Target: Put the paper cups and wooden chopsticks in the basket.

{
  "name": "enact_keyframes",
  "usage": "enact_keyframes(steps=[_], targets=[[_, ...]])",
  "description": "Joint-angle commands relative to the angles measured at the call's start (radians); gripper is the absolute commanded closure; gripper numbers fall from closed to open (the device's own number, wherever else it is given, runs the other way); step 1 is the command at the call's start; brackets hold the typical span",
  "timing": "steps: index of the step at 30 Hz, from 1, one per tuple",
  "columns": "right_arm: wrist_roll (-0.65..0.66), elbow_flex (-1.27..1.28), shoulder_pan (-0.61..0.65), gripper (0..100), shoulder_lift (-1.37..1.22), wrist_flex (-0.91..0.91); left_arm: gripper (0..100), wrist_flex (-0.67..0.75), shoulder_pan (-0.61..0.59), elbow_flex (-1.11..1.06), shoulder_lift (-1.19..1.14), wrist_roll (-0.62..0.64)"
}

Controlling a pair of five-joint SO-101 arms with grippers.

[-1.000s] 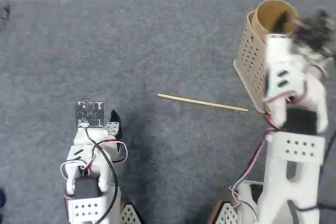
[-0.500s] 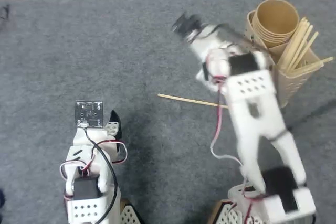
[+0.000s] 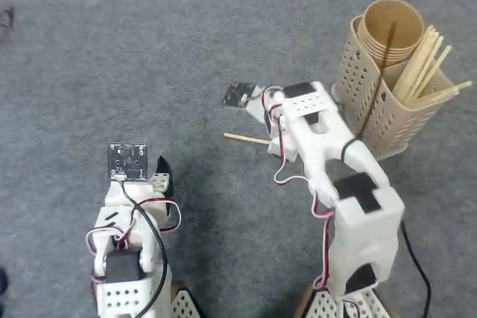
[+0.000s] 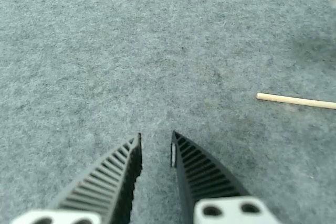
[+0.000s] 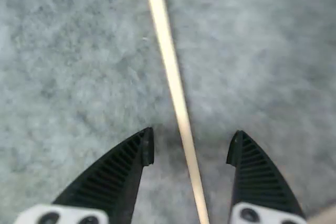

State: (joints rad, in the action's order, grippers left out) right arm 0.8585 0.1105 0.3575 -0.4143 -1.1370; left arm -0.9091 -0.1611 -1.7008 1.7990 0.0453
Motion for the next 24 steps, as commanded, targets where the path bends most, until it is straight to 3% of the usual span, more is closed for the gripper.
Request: enact_keyframes(steps=[1, 8, 13, 20, 24], targets=[[0.020, -0.063, -0.002, 76.8, -0.027, 0.058, 91, -0.006, 0.003, 0.016, 0.017, -0.012], [0.048, -0.124, -0.018, 77.8, -0.056, 0.042, 91, -0.006, 0.003, 0.016, 0.017, -0.012], [0.110, -0.150, -0.016, 99.6, -0.081, -0.012, 91, -0.006, 0.003, 0.016, 0.017, -0.012], [0.109, -0.164, -0.019, 99.2, -0.058, -0.048, 91, -0.006, 0.003, 0.016, 0.017, -0.012], [0.104, -0.230, -0.013, 99.2, 0.091, -0.163, 91, -0.006, 0.003, 0.016, 0.017, -0.012]])
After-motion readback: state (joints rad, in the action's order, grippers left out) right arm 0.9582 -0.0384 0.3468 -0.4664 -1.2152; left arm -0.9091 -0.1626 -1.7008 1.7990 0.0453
